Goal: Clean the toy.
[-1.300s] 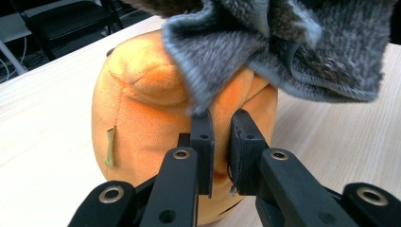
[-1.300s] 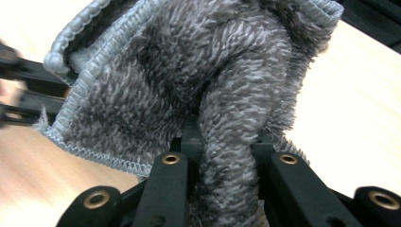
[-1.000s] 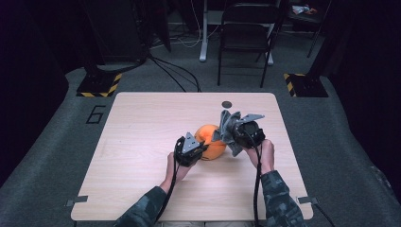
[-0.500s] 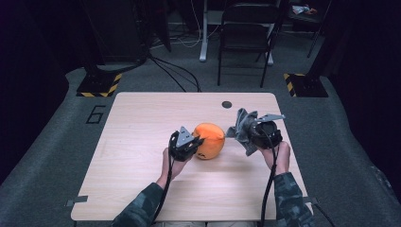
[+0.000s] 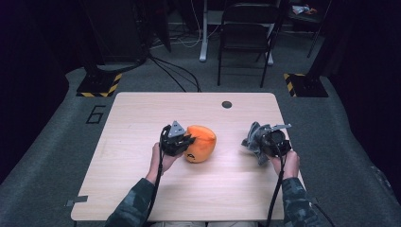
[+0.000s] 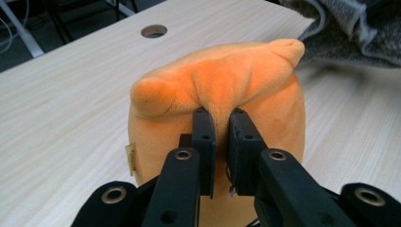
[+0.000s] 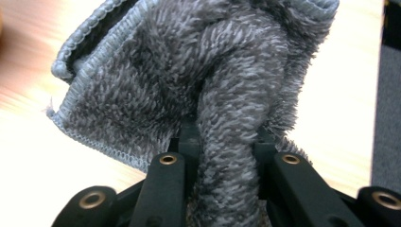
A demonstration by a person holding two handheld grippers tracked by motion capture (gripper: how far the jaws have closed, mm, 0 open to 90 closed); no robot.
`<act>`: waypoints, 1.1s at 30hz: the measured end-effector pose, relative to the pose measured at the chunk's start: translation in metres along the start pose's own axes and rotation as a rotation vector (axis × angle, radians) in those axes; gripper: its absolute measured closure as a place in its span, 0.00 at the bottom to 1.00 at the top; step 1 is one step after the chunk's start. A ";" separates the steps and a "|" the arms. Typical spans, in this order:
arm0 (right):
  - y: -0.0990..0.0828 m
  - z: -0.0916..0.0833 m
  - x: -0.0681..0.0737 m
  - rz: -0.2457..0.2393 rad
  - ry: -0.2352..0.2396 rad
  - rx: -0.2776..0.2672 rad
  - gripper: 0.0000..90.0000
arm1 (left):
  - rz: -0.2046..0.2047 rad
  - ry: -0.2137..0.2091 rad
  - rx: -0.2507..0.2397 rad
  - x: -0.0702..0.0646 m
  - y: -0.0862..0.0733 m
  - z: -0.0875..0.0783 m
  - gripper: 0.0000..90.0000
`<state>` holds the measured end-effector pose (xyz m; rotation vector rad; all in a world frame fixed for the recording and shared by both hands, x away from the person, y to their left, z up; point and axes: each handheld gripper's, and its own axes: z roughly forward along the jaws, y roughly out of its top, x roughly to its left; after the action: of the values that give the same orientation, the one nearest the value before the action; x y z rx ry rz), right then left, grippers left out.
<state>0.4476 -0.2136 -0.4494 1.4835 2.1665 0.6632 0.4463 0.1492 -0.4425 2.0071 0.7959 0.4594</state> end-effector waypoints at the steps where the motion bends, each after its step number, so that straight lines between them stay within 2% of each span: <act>1: -0.002 0.004 0.001 0.004 -0.010 0.015 0.80 | 0.001 0.005 -0.005 0.000 0.000 0.002 0.91; 2: -0.004 0.007 0.002 0.007 -0.016 0.019 0.80 | 0.006 0.021 -0.003 -0.001 0.001 0.005 0.89; 5: -0.010 0.021 0.002 -0.012 -0.043 0.043 0.73 | 0.007 0.034 -0.005 -0.001 0.002 0.014 0.83; 6: -0.011 0.025 0.002 0.002 -0.042 0.056 0.69 | 0.005 0.056 -0.005 -0.001 0.003 0.017 0.78; 8: -0.014 0.032 0.001 -0.012 -0.054 0.062 0.61 | 0.002 0.072 0.000 0.001 0.005 0.023 0.72; 9: -0.015 0.035 0.002 0.005 -0.057 0.078 0.56 | -0.009 0.084 -0.004 0.003 0.007 0.028 0.69; 10: -0.016 0.039 0.000 -0.003 -0.055 0.075 0.52 | -0.016 0.080 -0.001 0.006 0.009 0.031 0.68; 11: -0.018 0.041 0.001 0.018 -0.060 0.088 0.48 | -0.021 0.086 0.006 0.007 0.011 0.034 0.67; 12: -0.019 0.043 -0.001 0.010 -0.063 0.083 0.43 | -0.025 0.095 0.008 0.009 0.013 0.038 0.66; 15: -0.020 0.042 -0.003 0.030 -0.052 0.072 0.34 | -0.032 0.115 0.025 0.012 0.019 0.045 0.61; 19: -0.020 0.039 -0.006 0.042 -0.034 0.056 0.24 | -0.043 0.122 0.044 0.015 0.024 0.049 0.45; 21: -0.019 0.036 -0.006 0.057 -0.028 0.052 0.20 | -0.053 0.123 0.046 0.017 0.026 0.048 0.39; 24: -0.017 0.032 -0.008 0.054 -0.004 0.036 0.17 | -0.064 0.126 0.045 0.020 0.029 0.044 0.33; 25: -0.016 0.029 -0.006 0.077 0.007 0.038 0.16 | -0.066 0.130 0.041 0.019 0.030 0.042 0.31; 30: -0.012 0.016 -0.004 0.059 0.023 -0.003 0.13 | -0.082 0.122 0.042 0.020 0.030 0.031 0.18; 33: -0.012 0.008 -0.001 0.067 0.033 -0.018 0.12 | -0.065 0.136 0.023 0.016 0.028 0.019 0.16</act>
<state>0.4439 -0.2173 -0.4627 1.5516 2.1379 0.7333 0.4789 0.1380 -0.4286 1.9803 0.9511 0.5557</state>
